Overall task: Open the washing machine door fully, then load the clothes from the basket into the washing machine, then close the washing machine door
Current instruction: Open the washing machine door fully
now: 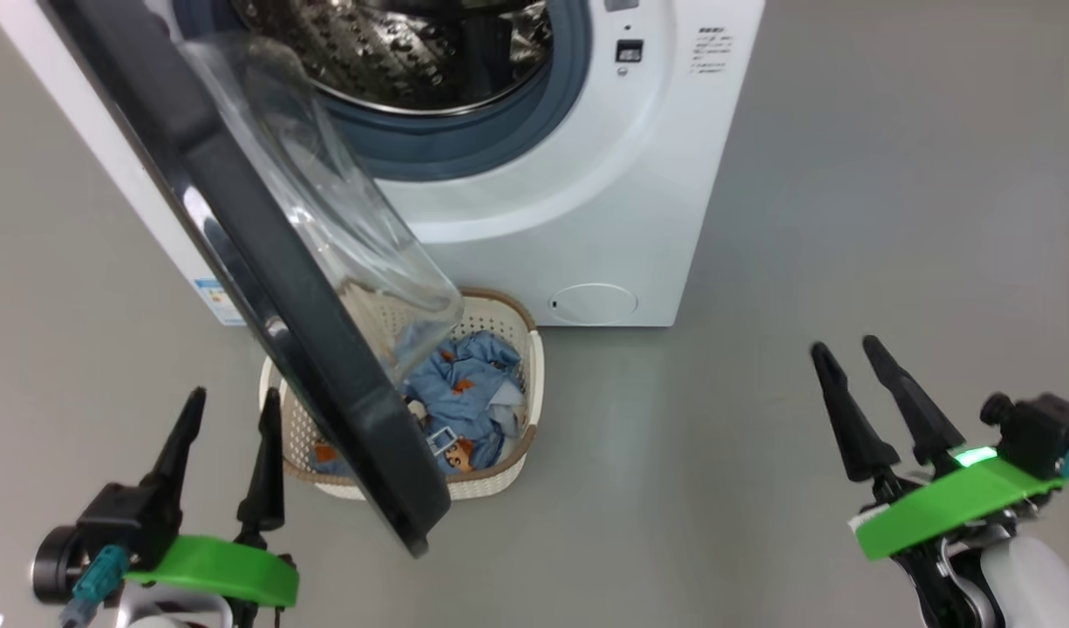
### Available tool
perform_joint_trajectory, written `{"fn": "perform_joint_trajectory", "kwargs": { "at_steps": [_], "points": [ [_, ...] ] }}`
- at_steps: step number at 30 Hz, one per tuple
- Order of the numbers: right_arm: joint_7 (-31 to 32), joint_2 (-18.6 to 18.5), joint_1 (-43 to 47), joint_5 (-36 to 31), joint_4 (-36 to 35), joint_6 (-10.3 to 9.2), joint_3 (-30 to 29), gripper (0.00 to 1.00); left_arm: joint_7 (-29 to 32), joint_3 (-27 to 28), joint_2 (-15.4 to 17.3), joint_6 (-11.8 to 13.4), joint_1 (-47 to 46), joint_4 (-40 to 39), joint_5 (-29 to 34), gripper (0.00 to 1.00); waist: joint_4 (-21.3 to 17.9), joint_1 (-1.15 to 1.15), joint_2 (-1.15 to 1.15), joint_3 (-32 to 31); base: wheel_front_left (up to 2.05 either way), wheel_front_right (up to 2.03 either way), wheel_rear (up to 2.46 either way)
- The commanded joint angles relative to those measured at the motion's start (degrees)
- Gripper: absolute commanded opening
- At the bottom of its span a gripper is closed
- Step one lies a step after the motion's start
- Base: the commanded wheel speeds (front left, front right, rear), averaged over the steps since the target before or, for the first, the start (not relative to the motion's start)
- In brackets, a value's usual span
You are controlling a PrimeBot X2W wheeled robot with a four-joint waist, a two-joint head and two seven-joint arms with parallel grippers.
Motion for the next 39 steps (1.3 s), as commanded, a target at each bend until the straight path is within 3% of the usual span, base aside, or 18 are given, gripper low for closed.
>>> {"fn": "perform_joint_trajectory", "kwargs": {
  "at_steps": [1,6,15,22,39],
  "points": [
    [-1.39,-0.94,0.84,-2.01,-0.87,0.10,0.49,1.00,-0.36,2.30,1.28,-0.05,-0.02,-1.81,0.23,1.00,-0.88,0.00,0.00,-0.75,0.00,0.00,0.00],
    [-4.22,-2.16,2.63,-11.86,0.09,0.10,-0.35,1.00,-0.36,3.02,1.20,-0.02,1.80,-2.67,0.30,1.00,-1.98,0.00,0.00,-1.76,0.00,0.00,0.00],
    [-5.19,1.12,7.05,-22.71,-1.81,0.10,-5.62,1.00,-0.36,3.99,1.06,1.00,5.75,-4.60,-0.17,1.00,-2.70,0.00,0.00,-3.63,0.00,0.00,0.00],
    [-5.21,4.84,11.39,-26.22,-3.46,0.10,-9.61,1.00,-0.36,3.60,1.00,2.19,8.94,-6.27,-1.06,1.00,-2.94,0.00,0.00,-4.99,0.00,0.00,0.00],
    [-5.22,6.86,12.68,-29.29,-3.45,0.10,-11.33,1.00,-0.36,2.30,0.99,3.96,10.96,-7.22,-2.19,1.00,-2.68,0.00,0.00,-5.80,0.00,0.00,0.00]
  ]
}}
